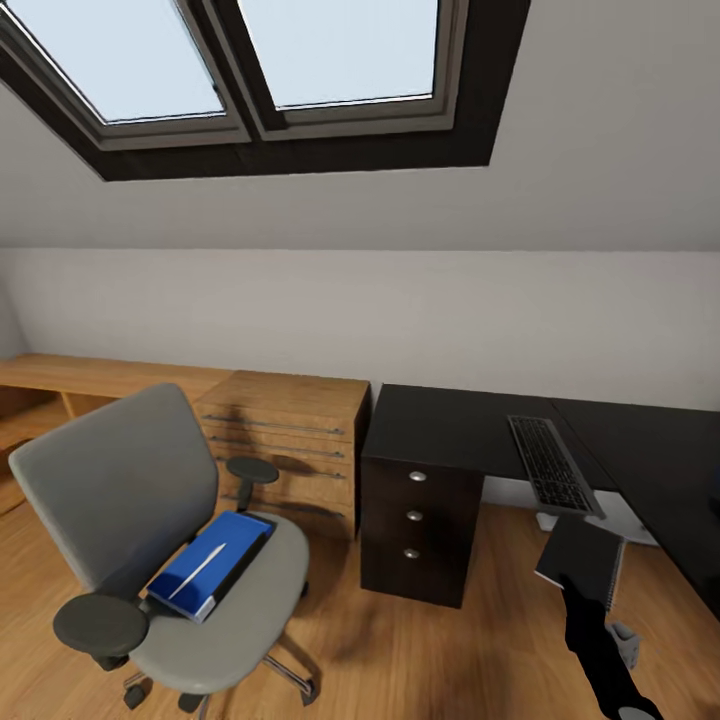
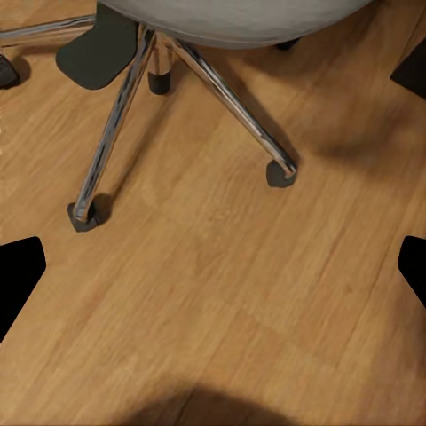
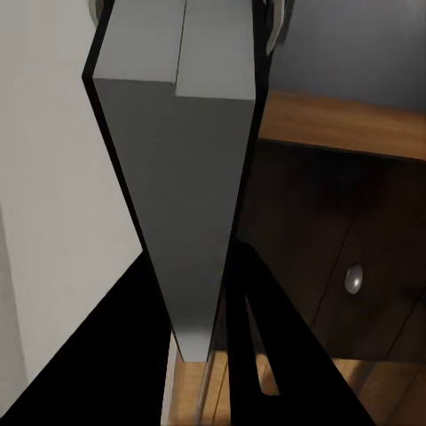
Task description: In the bedroom, organize the workspace by keeping the computer under the desk, ensuring the monitor is on the desk, placing the keyboard on the desk next to the monitor, placing the mouse on the desk next to the keyboard, moving the folder from the swivel chair onto the desk next to the mouse, stacking the notebook on top of the folder with the pen on top of the notebook, and positioning the swivel chair next to the desk.
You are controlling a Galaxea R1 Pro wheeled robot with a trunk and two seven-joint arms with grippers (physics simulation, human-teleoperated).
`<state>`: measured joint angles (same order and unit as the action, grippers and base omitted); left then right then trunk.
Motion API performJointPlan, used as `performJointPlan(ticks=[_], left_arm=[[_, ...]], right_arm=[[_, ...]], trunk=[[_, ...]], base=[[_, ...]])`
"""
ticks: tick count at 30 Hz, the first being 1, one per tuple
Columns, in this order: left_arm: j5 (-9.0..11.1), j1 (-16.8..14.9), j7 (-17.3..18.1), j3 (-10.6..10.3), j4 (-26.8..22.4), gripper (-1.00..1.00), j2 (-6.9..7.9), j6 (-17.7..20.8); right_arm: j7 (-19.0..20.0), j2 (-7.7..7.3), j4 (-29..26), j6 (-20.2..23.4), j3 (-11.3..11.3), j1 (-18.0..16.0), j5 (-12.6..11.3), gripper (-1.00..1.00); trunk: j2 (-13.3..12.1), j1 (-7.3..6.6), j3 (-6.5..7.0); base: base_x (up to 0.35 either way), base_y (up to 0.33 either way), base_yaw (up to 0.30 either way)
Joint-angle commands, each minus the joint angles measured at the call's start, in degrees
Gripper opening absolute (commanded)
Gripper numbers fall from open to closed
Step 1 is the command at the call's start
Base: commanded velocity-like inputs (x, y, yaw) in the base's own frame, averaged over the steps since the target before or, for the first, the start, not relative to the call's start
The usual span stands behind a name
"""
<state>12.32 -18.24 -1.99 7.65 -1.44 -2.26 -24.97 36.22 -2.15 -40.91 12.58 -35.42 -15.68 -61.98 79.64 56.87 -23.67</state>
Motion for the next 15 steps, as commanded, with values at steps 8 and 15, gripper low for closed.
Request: performJointPlan(ticks=[8, 15], left_arm=[[-0.28, -0.04, -0.12, 0.44, 0.03, 1.00, -0.02, -0.17], [-0.28, -0.04, -0.12, 0.44, 0.03, 1.00, -0.02, -0.17]], right_arm=[[0.51, -0.57, 2.40, 0.86, -0.13, -0.05, -0.61, -1.00], [0.53, -1.06, 3.85, 0.70, -0.10, -0.05, -0.60, -1.00]], trunk=[[0.04, 0.00, -0.05], [0.04, 0.00, -0.05]], base=[[0.000, 0.000, 0.023], [0.000, 0.000, 0.003]])
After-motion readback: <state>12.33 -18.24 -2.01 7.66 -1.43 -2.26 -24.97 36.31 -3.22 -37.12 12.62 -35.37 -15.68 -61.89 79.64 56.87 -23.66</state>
